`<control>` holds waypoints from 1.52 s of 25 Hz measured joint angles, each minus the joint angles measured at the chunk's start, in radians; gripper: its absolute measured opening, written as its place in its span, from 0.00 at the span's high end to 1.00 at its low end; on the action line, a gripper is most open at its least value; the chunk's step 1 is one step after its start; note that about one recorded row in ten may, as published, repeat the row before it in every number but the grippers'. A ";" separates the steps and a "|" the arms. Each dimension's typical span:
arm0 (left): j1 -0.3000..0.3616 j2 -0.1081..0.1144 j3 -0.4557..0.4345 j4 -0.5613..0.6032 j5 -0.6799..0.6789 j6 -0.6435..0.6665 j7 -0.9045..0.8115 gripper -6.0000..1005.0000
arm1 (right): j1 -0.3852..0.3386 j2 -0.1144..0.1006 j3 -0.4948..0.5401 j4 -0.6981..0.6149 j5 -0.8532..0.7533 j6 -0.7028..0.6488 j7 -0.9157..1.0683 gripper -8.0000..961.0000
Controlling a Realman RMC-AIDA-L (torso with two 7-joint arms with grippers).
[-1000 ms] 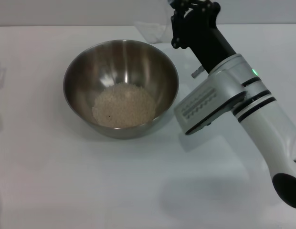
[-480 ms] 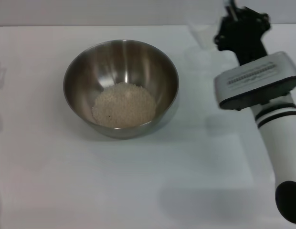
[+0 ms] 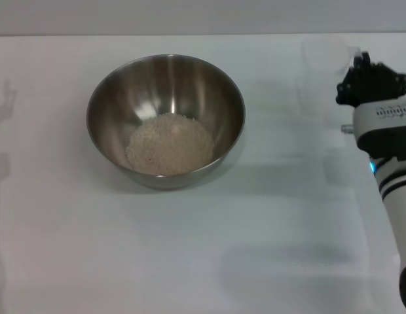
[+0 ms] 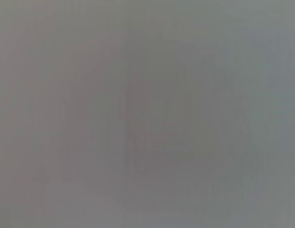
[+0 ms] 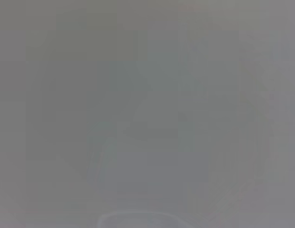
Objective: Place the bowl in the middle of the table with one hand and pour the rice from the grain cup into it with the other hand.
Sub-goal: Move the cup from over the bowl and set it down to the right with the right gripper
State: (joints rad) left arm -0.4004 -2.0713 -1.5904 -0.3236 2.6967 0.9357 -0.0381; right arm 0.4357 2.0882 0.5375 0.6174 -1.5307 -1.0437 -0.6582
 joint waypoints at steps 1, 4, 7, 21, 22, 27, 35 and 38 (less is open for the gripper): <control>0.000 0.000 0.000 0.000 0.000 0.000 0.000 0.16 | 0.000 0.000 0.000 0.000 0.000 0.000 0.000 0.97; -0.006 0.000 0.001 0.000 0.000 0.000 0.001 0.16 | -0.010 0.001 0.001 -0.008 0.000 0.031 0.043 0.96; -0.008 -0.001 0.002 0.001 0.000 0.000 0.002 0.16 | -0.014 0.003 0.002 -0.012 0.002 0.052 0.068 0.96; -0.008 0.000 0.014 0.000 0.000 0.000 0.003 0.16 | -0.009 0.002 -0.008 -0.091 -0.001 0.120 0.187 0.91; -0.008 0.001 0.014 0.000 0.000 0.000 0.003 0.16 | -0.008 0.002 -0.008 -0.095 -0.002 0.123 0.190 0.91; -0.008 0.002 0.015 0.000 0.000 0.000 0.003 0.16 | -0.009 0.001 -0.009 -0.107 -0.004 0.130 0.193 0.90; -0.008 0.004 0.015 0.000 0.000 0.000 0.004 0.16 | -0.012 0.000 -0.074 -0.102 -0.008 0.109 0.178 0.87; -0.006 0.004 0.015 0.000 0.000 0.000 0.004 0.16 | -0.018 0.001 -0.098 -0.098 -0.008 0.080 0.178 0.86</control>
State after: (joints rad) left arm -0.4068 -2.0675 -1.5753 -0.3236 2.6967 0.9357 -0.0337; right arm 0.4175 2.0891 0.4391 0.5190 -1.5385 -0.9639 -0.4805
